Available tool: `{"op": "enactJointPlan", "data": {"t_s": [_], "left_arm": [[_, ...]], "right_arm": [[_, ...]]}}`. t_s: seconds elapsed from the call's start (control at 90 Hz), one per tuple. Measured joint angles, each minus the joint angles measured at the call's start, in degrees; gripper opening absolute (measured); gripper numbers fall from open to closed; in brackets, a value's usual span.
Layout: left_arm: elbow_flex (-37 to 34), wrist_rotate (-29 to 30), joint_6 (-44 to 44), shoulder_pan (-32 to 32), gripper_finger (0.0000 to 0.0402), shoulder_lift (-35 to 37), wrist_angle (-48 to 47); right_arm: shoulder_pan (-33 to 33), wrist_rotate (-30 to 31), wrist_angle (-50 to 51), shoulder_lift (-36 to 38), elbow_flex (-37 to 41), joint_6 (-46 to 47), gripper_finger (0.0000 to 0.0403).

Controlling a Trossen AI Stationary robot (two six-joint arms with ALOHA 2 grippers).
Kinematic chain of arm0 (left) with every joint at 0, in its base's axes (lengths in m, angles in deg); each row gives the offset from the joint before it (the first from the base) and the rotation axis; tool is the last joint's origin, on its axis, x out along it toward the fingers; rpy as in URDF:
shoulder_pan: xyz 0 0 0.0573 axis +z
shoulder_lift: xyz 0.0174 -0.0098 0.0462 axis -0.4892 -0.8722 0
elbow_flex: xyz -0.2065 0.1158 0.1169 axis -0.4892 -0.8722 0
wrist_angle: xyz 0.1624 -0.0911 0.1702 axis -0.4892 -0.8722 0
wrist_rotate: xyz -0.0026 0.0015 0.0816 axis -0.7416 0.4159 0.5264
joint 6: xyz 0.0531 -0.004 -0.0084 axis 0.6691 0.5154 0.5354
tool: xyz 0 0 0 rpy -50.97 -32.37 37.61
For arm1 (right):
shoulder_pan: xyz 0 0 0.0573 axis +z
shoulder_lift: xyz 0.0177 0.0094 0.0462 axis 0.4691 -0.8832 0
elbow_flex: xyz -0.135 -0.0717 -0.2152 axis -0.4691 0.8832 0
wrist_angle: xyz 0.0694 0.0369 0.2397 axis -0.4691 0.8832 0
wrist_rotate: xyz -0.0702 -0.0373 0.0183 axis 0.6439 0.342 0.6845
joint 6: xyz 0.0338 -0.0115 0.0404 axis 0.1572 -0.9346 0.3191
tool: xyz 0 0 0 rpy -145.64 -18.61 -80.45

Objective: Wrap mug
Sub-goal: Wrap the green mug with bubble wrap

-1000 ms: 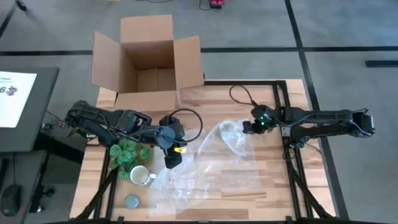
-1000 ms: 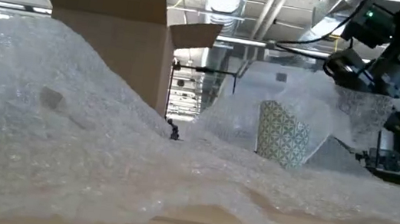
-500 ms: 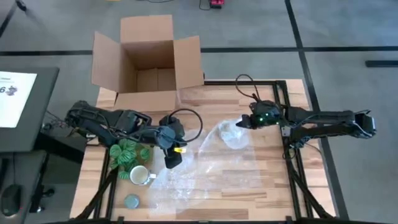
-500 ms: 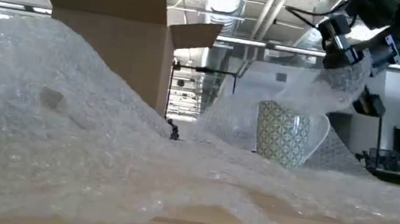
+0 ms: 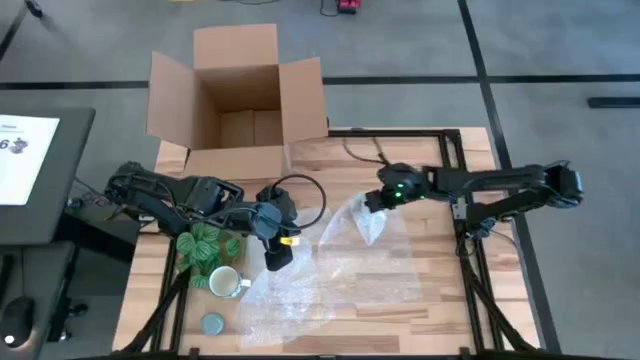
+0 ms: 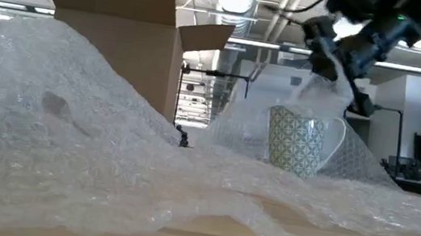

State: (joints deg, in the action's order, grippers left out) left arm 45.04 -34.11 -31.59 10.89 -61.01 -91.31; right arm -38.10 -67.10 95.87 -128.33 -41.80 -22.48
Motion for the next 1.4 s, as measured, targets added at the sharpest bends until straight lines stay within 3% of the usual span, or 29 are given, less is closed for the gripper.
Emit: {"op": "enactJointPlan", "data": {"t_s": [0.167,0.356,0.544,0.789,1.056,1.256,1.4], "left_arm": [[0.0,0.0,-0.1,0.0,0.0000,0.0,0.0],[0.0,0.0,-0.2,0.0,0.0000,0.0,0.0],[0.0,0.0,-0.2,0.0,0.0000,0.0,0.0],[0.0,0.0,0.0,0.0,0.0000,0.0,1.6],[0.0,0.0,0.0,0.0,0.0000,0.0,2.5],[0.0,0.0,0.2,0.0,0.0000,0.0,2.6],[0.0,0.0,0.4,0.0,0.0000,0.0,2.6]], "right_arm": [[-0.1,0.1,10.6,-9.8,-9.8,-7.9,0.0000],[-1.1,-0.1,14.8,-19.6,-15.2,-13.2,0.0000],[-1.2,-0.7,20.9,-24.3,-21.3,-17.0,0.0000],[-1.3,0.6,33.7,-22.5,-34.1,-22.8,0.0000],[-1.7,1.0,46.2,-15.9,-41.9,-24.2,0.0000],[0.0,-1.8,62.5,-10.1,-38.2,-22.5,0.0000],[2.4,-6.0,55.2,-6.4,-27.3,-18.3,0.0000]]}}
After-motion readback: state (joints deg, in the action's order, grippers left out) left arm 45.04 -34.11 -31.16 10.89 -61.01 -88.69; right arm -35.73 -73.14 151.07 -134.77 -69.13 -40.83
